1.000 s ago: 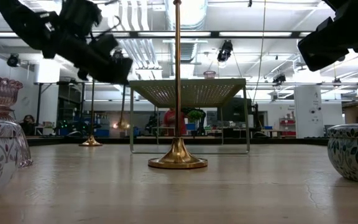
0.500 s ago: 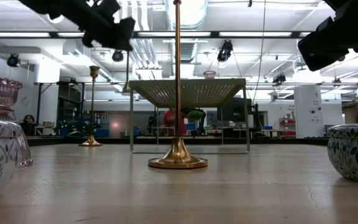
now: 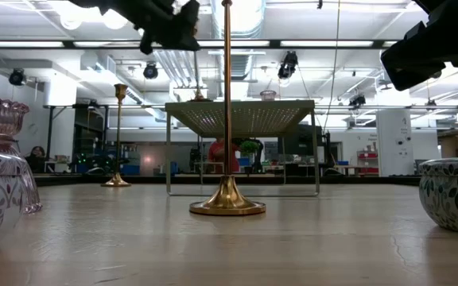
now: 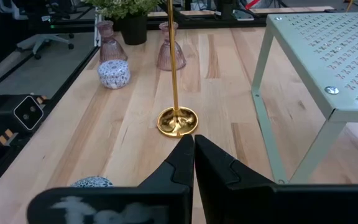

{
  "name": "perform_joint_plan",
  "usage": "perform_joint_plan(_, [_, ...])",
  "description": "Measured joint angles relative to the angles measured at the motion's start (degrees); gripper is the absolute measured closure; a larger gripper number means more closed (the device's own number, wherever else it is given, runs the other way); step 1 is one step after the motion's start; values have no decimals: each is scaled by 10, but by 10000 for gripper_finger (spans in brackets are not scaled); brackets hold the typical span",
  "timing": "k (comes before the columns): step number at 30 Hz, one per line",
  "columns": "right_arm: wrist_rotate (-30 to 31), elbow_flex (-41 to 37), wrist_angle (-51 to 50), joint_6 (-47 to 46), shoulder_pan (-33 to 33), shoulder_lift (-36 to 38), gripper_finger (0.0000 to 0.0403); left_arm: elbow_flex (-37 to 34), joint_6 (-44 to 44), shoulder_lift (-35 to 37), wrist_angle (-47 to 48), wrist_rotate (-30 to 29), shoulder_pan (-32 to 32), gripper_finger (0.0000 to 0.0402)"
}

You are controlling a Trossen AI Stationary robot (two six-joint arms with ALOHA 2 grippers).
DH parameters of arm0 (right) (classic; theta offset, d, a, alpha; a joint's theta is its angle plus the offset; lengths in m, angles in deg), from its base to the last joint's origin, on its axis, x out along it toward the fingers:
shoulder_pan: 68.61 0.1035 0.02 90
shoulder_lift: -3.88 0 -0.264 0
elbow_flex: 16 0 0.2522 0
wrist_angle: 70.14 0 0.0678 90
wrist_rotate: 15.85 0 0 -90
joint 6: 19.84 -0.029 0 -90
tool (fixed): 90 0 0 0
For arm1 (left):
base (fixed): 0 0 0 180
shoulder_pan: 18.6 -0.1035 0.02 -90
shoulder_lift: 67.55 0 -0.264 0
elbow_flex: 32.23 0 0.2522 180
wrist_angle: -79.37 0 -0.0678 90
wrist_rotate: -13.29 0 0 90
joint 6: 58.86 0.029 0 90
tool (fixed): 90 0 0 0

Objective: Pick & Place candle stick holders
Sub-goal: Put the top-right metal gold candle holder on the shelf

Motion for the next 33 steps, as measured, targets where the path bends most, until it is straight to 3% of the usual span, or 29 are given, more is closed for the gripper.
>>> perform_joint_plan(14, [0, 0, 0, -2, 0, 0, 394, 38, -71, -80, 11, 70, -75, 376])
perform_joint_plan(33, [11, 0, 0, 0, 0, 0, 394, 38, -67, -125, -36, 83, -80, 376])
